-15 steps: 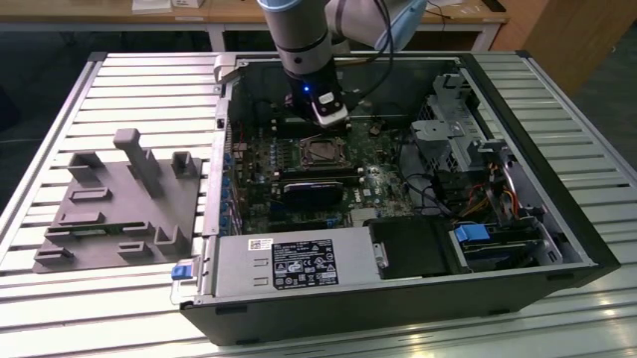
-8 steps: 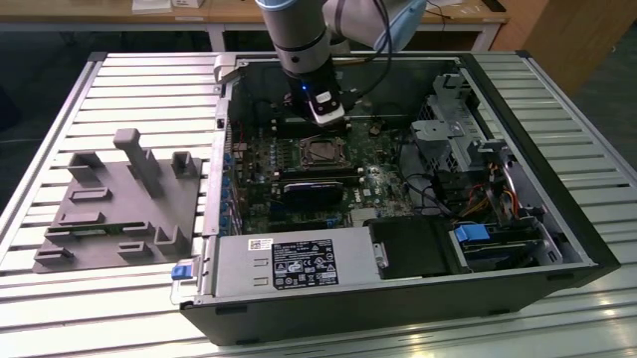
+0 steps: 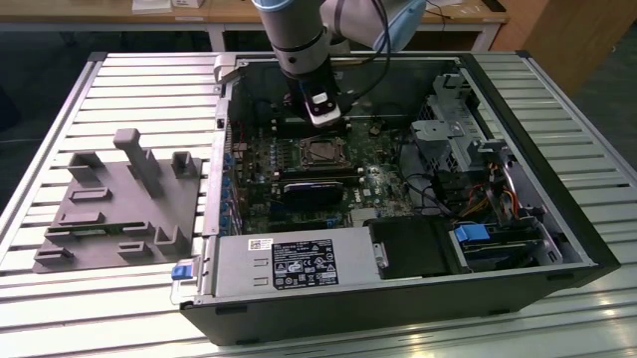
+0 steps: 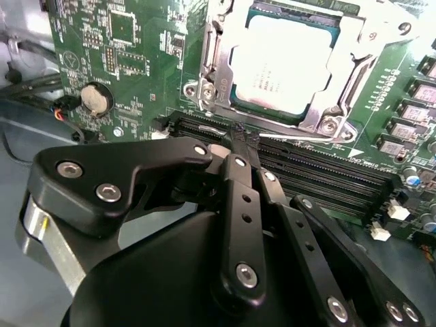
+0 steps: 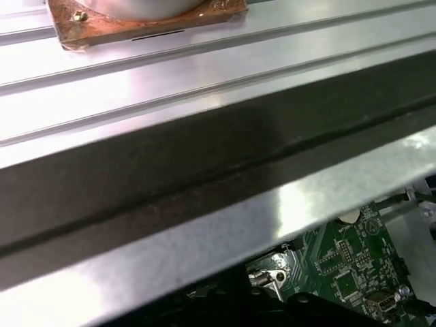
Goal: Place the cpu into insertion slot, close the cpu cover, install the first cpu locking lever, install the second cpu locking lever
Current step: 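Install the first cpu locking lever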
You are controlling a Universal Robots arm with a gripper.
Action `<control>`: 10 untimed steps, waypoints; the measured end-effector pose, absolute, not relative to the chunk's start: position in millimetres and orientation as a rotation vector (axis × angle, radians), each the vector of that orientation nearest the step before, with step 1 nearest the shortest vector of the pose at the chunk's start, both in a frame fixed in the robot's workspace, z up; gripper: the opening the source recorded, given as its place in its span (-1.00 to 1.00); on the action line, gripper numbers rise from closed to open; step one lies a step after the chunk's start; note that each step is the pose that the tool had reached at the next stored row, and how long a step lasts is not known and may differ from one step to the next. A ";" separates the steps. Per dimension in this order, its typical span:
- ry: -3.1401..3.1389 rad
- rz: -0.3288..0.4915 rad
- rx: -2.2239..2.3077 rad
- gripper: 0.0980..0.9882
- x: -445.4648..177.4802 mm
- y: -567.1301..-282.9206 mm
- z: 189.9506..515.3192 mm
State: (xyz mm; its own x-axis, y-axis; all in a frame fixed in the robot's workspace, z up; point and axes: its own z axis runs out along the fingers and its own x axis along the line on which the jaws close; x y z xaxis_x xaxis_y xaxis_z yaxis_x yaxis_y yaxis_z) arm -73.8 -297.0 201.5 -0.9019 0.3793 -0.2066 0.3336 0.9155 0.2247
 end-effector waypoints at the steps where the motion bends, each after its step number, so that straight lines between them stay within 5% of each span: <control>1: 2.828 0.268 0.544 -0.99 -73.8 -296.6 201.3; 10: 2.812 0.261 0.594 -0.99 -74.3 -293.9 198.9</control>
State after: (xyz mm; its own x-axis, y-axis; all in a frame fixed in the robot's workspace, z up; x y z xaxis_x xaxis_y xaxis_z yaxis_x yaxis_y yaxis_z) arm -74.3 -293.9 198.9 -0.8843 0.4172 -0.2098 0.3715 0.9007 0.2254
